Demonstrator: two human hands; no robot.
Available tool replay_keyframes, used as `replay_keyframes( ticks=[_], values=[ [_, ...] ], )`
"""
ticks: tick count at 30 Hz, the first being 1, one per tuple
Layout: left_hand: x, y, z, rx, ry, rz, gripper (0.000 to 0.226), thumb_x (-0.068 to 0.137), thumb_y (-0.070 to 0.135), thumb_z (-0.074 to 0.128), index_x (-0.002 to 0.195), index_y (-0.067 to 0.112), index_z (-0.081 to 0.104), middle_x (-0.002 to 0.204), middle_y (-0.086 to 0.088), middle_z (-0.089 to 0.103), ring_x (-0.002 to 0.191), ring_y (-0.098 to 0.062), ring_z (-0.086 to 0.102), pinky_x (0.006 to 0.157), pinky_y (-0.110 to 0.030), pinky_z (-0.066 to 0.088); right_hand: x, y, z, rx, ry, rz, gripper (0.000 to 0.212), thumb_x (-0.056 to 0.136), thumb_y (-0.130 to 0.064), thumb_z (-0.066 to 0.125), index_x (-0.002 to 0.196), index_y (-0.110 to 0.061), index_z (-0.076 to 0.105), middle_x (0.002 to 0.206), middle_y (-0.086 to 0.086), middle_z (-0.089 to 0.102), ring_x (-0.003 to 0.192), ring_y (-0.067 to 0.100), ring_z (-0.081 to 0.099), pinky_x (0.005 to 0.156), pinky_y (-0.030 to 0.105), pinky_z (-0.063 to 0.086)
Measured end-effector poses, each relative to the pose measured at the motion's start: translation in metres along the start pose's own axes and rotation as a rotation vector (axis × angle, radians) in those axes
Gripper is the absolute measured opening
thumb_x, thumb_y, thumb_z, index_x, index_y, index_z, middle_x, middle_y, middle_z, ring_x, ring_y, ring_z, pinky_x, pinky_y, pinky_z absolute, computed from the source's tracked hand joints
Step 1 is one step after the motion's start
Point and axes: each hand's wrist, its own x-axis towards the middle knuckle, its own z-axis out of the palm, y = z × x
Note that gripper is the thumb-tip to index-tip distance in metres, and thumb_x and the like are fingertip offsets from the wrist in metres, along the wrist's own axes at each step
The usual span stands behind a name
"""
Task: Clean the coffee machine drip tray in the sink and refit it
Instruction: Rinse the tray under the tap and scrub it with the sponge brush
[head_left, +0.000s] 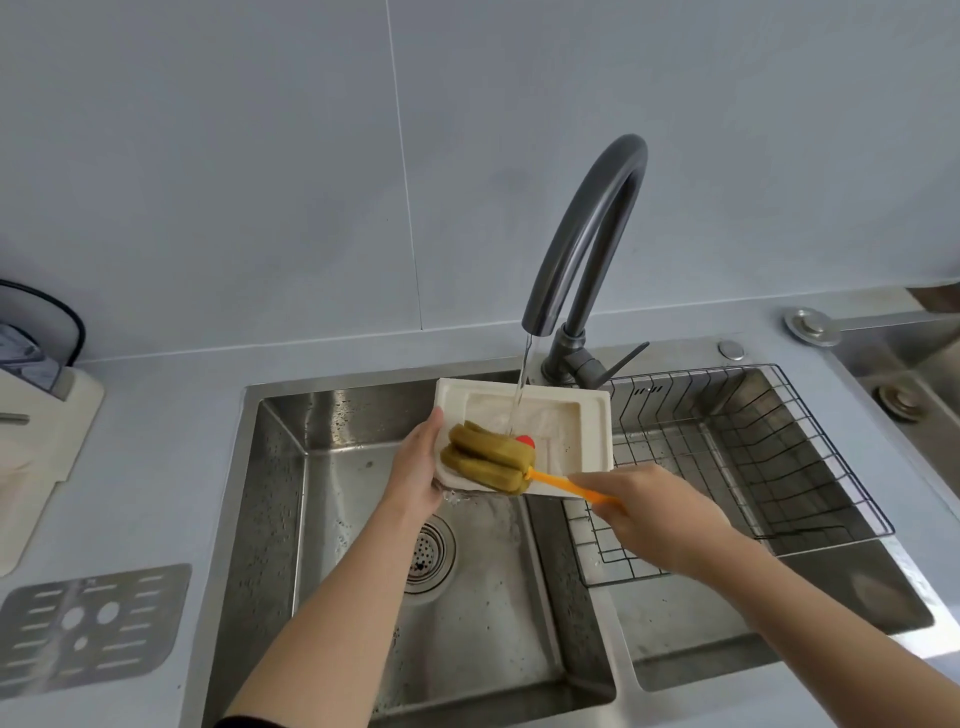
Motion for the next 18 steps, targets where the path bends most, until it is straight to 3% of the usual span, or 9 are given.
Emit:
replay_keyframes(
  ticks=[3,10,13,18],
  values=[
    [0.000,0.002,-0.006,0.024,0.045,0.022,0.048,0.090,0.042,0.048,0.122,0.007,0.054,0.117,-0.017,0.063,0.107,-0.032,0.061,0.082,-0.043,0.052,0.002,0.002,-0.006,-0.101,-0.019,-0.027,0.028,0.094,-0.020,0.040,0.116,-0.026,0.057,0.099,0.005,0.065,0.087,0.025,0.062,0.070,0.037,0.051],
    [-0.002,0.004,-0.023,0.042,0.125,0.060,0.043,0.088,0.041,0.054,0.120,0.012,0.056,0.119,-0.017,0.062,0.112,-0.035,0.058,0.098,-0.056,0.045,0.006,0.010,-0.029,-0.163,0.020,-0.029,0.030,0.089,-0.015,0.042,0.108,-0.029,0.059,0.089,0.001,0.067,0.083,0.025,0.062,0.070,0.042,0.055],
    [-0.004,0.005,-0.028,0.031,0.134,0.067,0.039,0.089,0.038,0.054,0.117,0.012,0.056,0.113,-0.015,0.065,0.106,-0.032,0.061,0.096,-0.052,0.047,0.007,0.006,-0.033,-0.159,0.056,-0.073,0.030,0.093,-0.019,0.041,0.116,-0.028,0.058,0.098,0.003,0.068,0.090,0.025,0.063,0.074,0.039,0.055],
    [-0.013,0.007,-0.023,0.024,0.106,0.075,0.038,0.091,0.033,0.052,0.120,0.008,0.054,0.107,-0.014,0.065,0.098,-0.028,0.062,0.092,-0.047,0.049,0.025,-0.004,-0.030,-0.228,0.012,-0.134,0.042,0.096,-0.023,0.041,0.134,-0.038,0.041,0.110,0.005,0.063,0.100,0.027,0.060,0.080,0.041,0.052]
  ],
)
